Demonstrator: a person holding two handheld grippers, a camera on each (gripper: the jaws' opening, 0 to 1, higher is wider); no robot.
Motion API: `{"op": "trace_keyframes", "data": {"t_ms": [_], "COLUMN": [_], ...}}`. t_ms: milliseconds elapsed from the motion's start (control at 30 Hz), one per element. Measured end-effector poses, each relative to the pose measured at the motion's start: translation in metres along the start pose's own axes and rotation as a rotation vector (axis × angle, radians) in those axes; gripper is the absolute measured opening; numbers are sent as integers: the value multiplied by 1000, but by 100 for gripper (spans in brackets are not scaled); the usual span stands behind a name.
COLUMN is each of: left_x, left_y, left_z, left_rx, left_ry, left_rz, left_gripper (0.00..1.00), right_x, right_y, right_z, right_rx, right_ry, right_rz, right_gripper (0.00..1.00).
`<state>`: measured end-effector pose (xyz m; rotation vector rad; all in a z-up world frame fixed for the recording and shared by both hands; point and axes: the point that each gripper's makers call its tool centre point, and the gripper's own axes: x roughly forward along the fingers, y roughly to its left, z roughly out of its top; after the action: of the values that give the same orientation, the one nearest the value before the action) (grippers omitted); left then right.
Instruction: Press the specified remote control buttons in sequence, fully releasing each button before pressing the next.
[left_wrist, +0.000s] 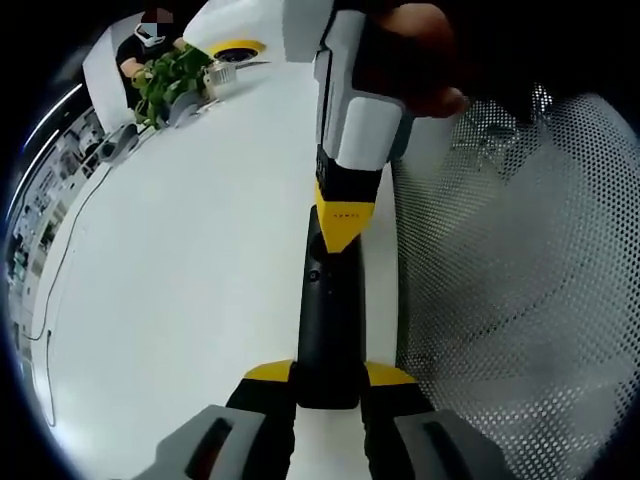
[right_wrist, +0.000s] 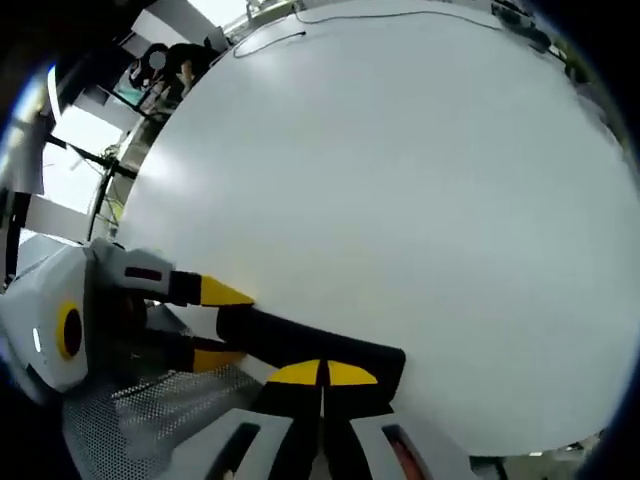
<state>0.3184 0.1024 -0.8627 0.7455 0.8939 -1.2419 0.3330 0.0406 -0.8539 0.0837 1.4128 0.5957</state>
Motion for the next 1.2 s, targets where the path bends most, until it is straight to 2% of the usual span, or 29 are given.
{"op": "trace_keyframes", "data": {"t_ms": [200,333,500,600,700,967,1200], "left_x": [0,1,1,1,2,2,2], "left_y": [-1,-1,-1,-1,0,0,0], "left_z": [1,2,3,3,3,3,4], "left_rx": [-1,-9,-12,-14,-20,-21,-26], "left_ry": [0,-1,-6,-6,-1,0,8], "left_rz": [-1,0,1,0,1,2,6], "left_gripper": [24,24,24,24,24,24,24], "right_x": [-1,4,9,8,9,13,13], "right_y": [9,17,17,17,15,16,15], "right_z": [12,13,11,13,15,19,18], "right_rx": [-38,-54,-94,-81,-30,-40,-31], "right_ry": [-76,-75,-66,-83,-93,-77,-80], "right_rz": [26,62,43,44,53,3,-2], "right_gripper": [0,0,0,0,0,0,0]}}
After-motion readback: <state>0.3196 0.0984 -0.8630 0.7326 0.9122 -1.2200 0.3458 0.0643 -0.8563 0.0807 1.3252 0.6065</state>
